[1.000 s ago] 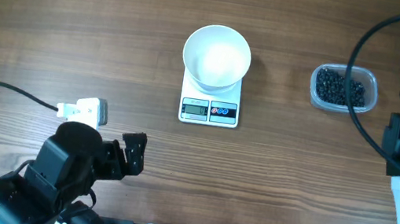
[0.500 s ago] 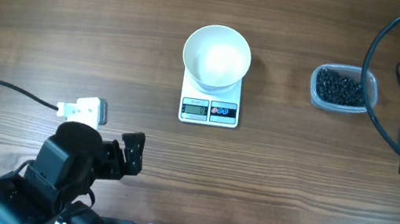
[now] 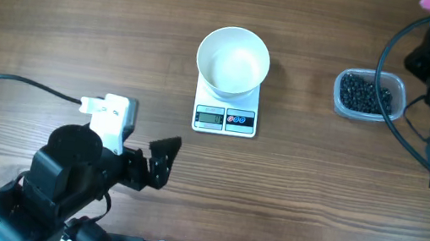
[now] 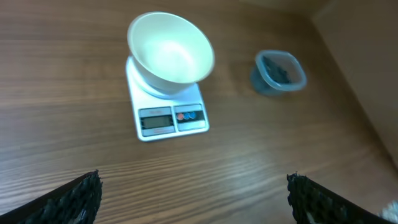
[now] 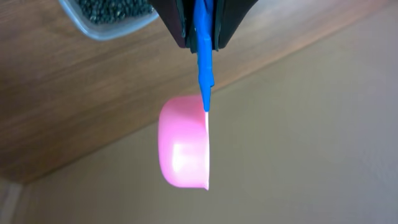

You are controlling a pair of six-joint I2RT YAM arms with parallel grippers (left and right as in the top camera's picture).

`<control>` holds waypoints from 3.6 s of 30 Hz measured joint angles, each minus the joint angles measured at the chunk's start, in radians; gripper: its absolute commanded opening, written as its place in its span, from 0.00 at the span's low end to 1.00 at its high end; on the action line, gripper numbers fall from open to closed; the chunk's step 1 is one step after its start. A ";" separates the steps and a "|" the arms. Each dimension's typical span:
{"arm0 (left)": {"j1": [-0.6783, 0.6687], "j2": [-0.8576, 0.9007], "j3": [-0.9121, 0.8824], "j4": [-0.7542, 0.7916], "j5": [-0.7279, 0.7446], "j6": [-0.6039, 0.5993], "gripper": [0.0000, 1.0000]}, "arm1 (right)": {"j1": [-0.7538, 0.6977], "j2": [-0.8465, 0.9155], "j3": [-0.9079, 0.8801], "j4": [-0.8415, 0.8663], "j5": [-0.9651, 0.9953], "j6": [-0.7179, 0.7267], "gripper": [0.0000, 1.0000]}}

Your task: Scoop item into bowl and weigh 150g on scale

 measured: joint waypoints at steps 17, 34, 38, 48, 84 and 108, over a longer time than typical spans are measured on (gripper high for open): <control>0.000 0.193 0.000 -0.052 0.006 0.053 1.00 | 0.000 0.030 -0.001 0.222 -0.052 -0.084 0.04; 0.000 0.321 0.000 -0.052 0.000 0.053 1.00 | 0.000 0.042 -0.001 0.528 -0.003 -0.196 0.04; 0.000 0.338 0.000 -0.051 0.000 0.053 1.00 | 0.000 0.042 -0.001 0.659 0.099 -0.178 0.04; 0.000 0.340 0.000 -0.053 0.000 0.058 1.00 | -0.001 0.040 -0.003 0.815 0.250 -0.096 0.04; 0.000 0.342 0.000 -0.048 0.109 0.058 1.00 | -0.002 -0.325 -0.003 -0.384 -0.550 0.060 0.04; -0.154 0.589 0.245 -0.089 -0.214 -0.132 1.00 | -0.002 -0.256 -0.003 -0.506 -0.555 0.021 0.04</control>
